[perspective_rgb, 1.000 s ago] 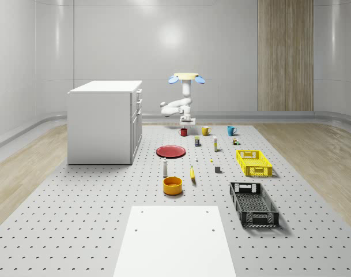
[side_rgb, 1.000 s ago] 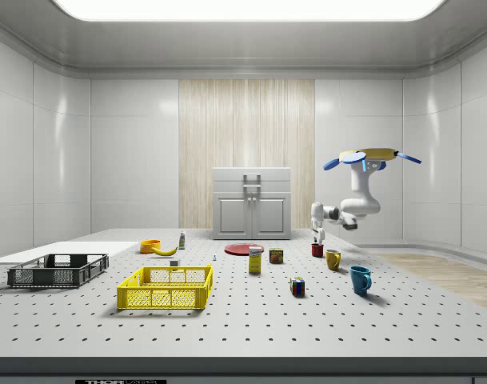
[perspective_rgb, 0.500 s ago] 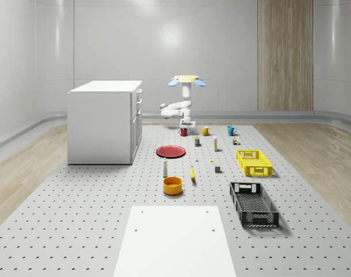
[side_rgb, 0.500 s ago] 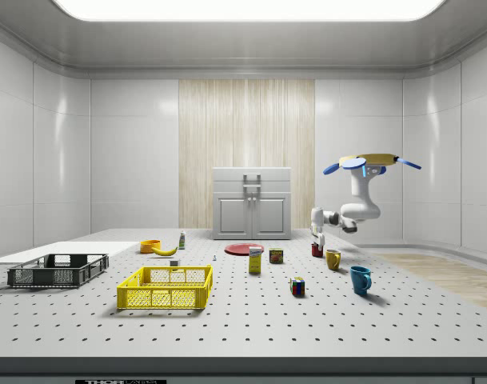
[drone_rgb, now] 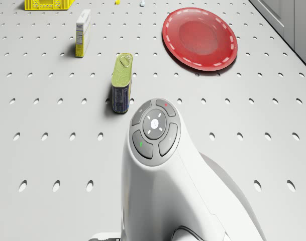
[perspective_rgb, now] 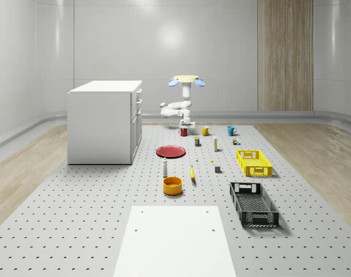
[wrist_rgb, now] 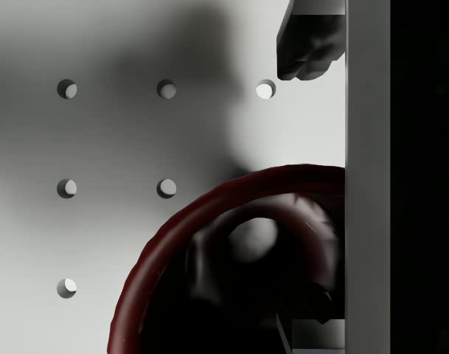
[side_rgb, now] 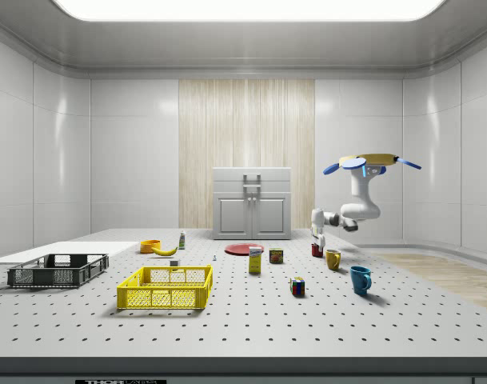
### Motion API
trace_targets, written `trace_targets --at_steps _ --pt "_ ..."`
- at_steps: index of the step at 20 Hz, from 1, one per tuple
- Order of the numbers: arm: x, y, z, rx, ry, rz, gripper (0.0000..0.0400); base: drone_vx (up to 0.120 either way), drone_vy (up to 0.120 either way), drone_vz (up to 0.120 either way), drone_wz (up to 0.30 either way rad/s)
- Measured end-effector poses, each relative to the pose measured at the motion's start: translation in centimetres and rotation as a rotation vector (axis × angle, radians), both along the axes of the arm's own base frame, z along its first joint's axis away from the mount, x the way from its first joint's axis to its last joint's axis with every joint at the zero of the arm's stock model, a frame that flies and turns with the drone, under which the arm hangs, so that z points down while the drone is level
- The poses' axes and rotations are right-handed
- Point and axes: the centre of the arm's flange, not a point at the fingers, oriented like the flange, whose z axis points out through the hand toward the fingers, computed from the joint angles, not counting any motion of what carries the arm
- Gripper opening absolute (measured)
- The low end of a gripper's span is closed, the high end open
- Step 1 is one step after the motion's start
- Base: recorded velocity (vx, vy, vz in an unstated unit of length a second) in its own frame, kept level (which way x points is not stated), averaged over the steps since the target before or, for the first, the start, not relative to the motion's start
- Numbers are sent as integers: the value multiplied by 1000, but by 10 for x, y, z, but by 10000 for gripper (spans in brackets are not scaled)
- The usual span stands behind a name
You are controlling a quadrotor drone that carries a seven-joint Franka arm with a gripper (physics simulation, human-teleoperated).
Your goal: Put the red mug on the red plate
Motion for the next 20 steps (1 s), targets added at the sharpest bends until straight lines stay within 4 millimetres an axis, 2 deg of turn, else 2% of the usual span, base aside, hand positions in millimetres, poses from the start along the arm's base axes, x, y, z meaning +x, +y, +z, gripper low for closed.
trace_targets --at_steps 2,3,4,6,9,12,16,20 --pt "-1 0 2 0 0 0 400 0 0 0 0" --pt "-1 0 3 0 0 0 376 0 0 0 0" --pt "-1 0 4 0 0 0 315 0 0 0 0" --pt "-1 0 5 0 0 0 231 0 0 0 0" --pt "-1 0 6 0 0 0 162 0 0 0 0" --pt "-1 0 6 0 0 0 129 0 0 0 0" --pt "-1 0 -1 0 0 0 111 0 0 10 0" --pt "-1 0 -15 0 0 0 104 80 -80 120 0"
